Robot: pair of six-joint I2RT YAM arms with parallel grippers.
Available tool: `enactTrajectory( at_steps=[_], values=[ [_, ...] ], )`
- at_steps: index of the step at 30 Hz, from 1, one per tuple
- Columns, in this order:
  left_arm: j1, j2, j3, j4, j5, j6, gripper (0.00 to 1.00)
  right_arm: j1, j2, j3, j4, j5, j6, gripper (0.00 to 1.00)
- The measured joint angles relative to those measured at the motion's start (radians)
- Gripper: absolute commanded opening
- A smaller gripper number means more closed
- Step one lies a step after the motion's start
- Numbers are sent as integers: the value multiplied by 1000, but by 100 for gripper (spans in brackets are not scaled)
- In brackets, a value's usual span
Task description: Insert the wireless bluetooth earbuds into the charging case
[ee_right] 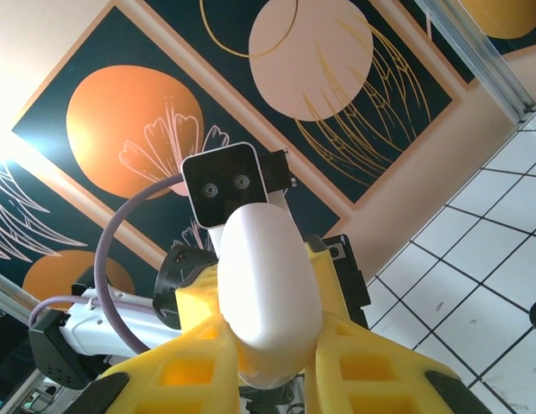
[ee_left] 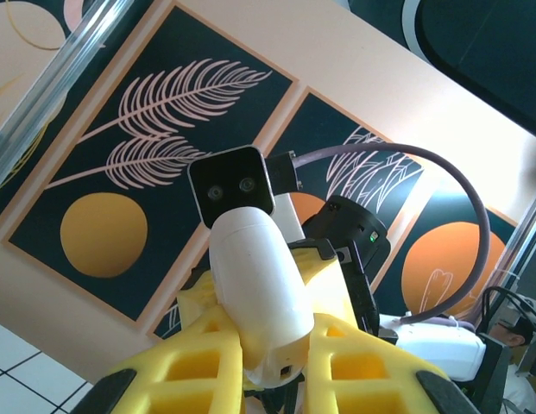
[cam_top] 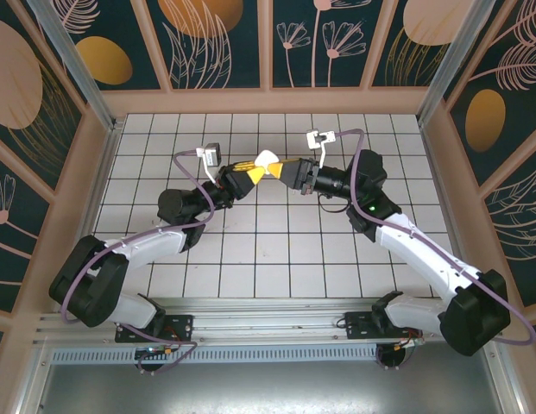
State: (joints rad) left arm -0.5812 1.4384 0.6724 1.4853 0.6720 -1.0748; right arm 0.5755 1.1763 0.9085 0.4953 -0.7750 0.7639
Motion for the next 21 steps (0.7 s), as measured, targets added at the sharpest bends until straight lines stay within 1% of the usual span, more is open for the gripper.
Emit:
enactTrajectory(
  at_steps=[2,3,8,11,14,16,21],
  values=[
    [0,-3,-2,-7,10,8,22,0,-11,4,-36,-2,-37,11],
    [0,-8,-3,-19,16,17,26,0,-15,7,-54,-2,-56,11],
    [-2,-78,-5,-164,27,104,56,0,-24,43,-188,-12,-182,9],
    [-2,-142,-5,-282,23,192,68,0,-24,58,-269,-13,-248,8],
    [-2,-202,11,-440,11,295,72,-5,-24,69,-336,-12,-317,8],
    [-1,-227,32,-544,6,362,73,-12,-23,75,-370,-12,-361,8],
    [17,-266,98,-800,13,528,72,-18,7,131,-483,-13,-482,8]
  ],
)
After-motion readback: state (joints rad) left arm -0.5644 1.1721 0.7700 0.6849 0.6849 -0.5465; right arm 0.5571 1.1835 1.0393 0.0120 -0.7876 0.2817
